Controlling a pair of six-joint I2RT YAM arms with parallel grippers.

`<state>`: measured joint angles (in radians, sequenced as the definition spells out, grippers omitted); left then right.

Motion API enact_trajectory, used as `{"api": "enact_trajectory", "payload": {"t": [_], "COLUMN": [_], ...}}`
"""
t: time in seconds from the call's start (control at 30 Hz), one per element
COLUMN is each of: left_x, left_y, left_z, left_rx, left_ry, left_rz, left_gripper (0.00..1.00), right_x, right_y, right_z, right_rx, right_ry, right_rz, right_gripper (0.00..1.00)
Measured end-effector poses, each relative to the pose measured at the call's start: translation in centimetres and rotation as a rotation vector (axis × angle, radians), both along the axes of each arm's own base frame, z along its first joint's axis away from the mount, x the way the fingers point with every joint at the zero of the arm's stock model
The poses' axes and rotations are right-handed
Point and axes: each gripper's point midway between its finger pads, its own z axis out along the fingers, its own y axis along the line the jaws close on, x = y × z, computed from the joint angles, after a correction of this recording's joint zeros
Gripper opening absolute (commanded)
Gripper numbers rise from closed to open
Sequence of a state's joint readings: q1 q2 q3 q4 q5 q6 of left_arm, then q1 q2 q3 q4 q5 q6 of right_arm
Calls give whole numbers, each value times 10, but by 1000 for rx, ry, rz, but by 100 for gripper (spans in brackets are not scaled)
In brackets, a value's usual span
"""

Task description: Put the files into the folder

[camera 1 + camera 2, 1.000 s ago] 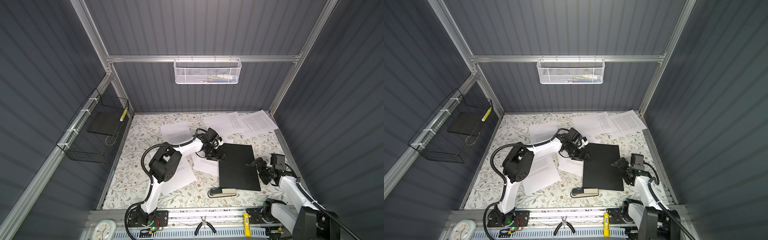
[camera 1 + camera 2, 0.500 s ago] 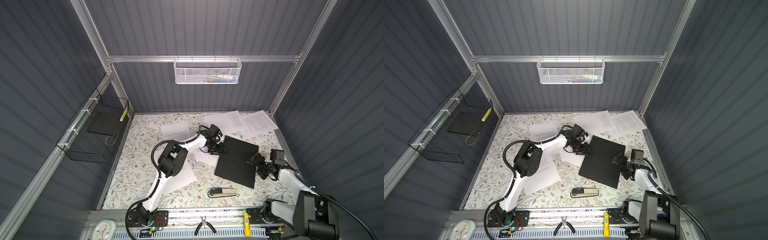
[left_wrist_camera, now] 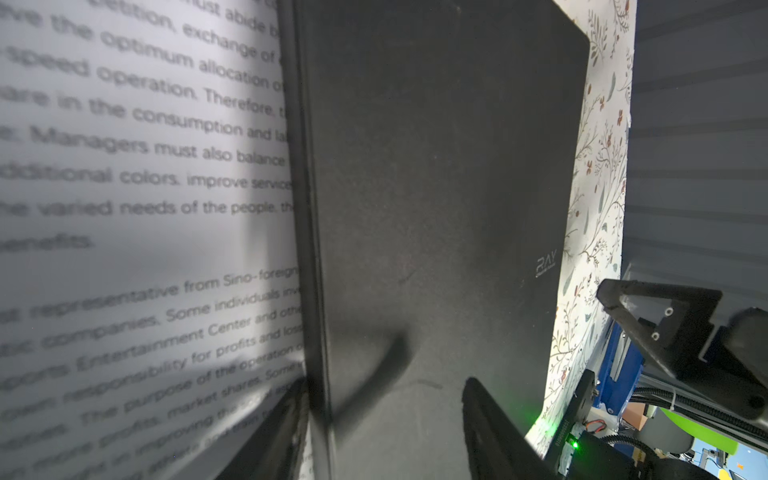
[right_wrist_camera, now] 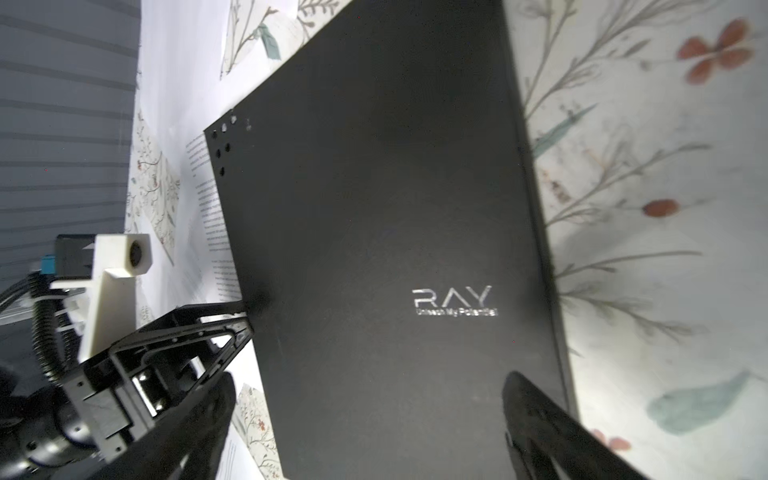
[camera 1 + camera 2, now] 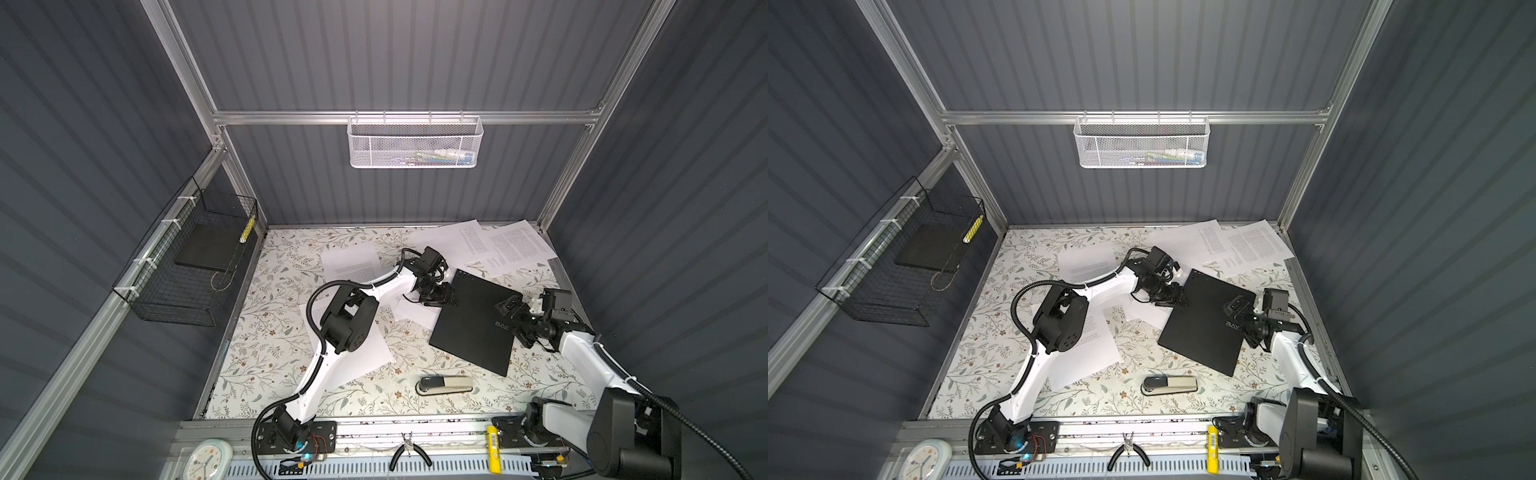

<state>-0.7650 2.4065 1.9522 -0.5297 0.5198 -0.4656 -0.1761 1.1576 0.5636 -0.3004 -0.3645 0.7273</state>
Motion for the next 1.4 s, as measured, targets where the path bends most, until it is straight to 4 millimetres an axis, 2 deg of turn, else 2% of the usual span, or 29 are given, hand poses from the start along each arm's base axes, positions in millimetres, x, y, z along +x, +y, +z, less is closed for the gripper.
{"api": "enact_trajectory", "payload": {"t": [0.2,0.43,1.07,1.4], "left_x": [0,0,3,11], "left_y": [0,0,2,4], "left_z": [0,0,0,0], "left_rx": [-1,-2,-3,-13], "left_ry": [-1,-2,-1,-10], "left_rz": [-1,-1,4,15], "left_gripper": [61,61,60,60], "right_x": [-5,-5,12,7], "right_y": [-10,-9,-10,7], "right_z": [-20,-36,-36,-35], "right_rx": [-48,-30,-27,-61], "right_ry": [95,143,118,147], "right_rz": [-23,-18,-17,57], "right_gripper": [99,99,99,99]}}
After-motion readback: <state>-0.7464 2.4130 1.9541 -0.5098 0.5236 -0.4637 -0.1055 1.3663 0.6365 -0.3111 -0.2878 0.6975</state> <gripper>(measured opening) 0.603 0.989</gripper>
